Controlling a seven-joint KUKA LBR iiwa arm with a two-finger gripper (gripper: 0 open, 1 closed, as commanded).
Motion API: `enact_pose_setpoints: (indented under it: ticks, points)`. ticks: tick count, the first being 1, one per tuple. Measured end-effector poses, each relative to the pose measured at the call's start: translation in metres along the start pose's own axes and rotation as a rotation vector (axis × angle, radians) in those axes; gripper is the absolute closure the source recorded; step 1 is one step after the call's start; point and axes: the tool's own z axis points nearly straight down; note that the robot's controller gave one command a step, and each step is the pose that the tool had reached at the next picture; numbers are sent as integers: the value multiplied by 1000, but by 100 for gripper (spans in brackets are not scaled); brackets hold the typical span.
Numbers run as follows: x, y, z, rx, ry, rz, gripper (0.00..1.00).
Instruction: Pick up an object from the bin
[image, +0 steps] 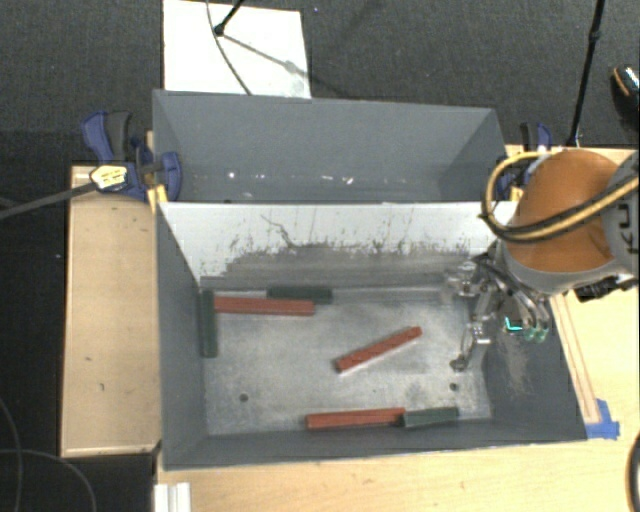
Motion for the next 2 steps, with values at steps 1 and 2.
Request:
enact_pose_setpoints:
  ticks: [1, 2]
  points:
    - [-27, 64, 80, -4, -1, 79, 0]
    - [-29, 59, 75, 0, -7, 80, 100]
